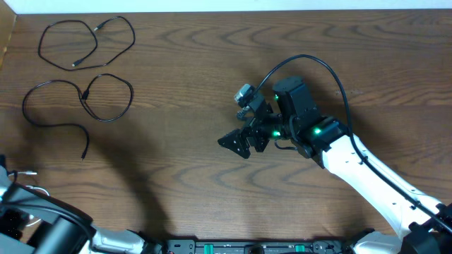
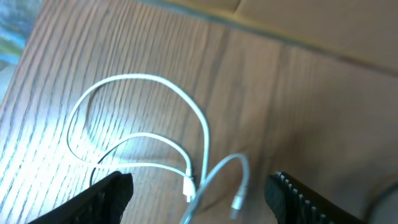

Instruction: Untangle cables

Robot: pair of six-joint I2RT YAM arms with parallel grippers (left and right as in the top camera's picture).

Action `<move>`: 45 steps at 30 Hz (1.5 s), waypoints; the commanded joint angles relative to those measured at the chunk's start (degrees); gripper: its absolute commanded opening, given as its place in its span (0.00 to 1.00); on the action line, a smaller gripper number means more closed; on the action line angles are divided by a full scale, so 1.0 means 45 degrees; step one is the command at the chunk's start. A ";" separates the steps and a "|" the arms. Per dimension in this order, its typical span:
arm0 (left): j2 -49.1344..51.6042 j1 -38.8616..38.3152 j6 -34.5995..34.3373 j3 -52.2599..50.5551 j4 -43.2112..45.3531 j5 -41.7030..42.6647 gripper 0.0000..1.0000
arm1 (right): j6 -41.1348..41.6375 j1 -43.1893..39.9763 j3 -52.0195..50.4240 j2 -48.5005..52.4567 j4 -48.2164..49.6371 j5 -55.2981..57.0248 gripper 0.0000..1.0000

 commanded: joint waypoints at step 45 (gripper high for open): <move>0.0753 0.0044 0.1258 0.0865 0.4794 0.8990 0.08 | -0.0155 -0.0034 0.0015 0.0131 -0.0126 0.0010 0.99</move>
